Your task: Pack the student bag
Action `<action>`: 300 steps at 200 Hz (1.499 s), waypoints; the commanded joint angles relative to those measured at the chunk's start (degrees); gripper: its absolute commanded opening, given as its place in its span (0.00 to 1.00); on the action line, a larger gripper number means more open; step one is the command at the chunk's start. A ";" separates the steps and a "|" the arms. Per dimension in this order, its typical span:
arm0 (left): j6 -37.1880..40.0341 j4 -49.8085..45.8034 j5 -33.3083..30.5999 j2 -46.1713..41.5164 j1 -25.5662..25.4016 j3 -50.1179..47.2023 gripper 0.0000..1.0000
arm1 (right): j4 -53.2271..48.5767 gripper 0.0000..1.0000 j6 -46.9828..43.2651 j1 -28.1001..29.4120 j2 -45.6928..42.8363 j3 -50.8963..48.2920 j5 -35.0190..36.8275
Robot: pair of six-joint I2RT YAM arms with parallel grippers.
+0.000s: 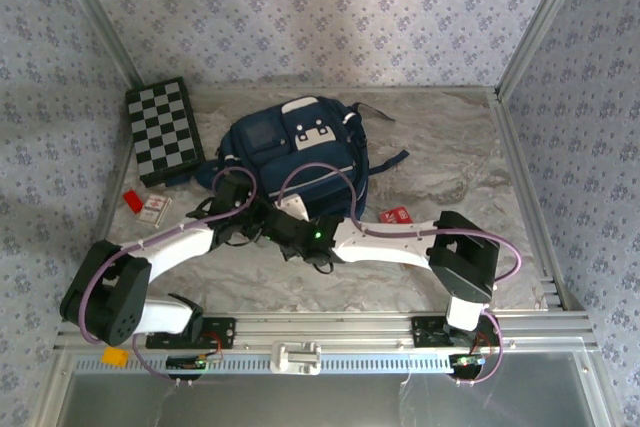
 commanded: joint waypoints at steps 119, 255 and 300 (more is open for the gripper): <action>19.67 -4.97 14.51 4.58 21.84 14.02 0.00 | -15.58 0.00 -5.50 -5.12 -7.15 -2.44 0.45; 24.88 -13.81 17.19 -3.92 20.85 13.18 0.49 | -2.88 0.00 -2.53 -2.15 2.07 6.05 -6.39; 17.76 -15.77 9.48 -14.59 10.70 10.40 0.58 | 0.26 0.00 -0.78 -1.99 0.79 3.42 -7.11</action>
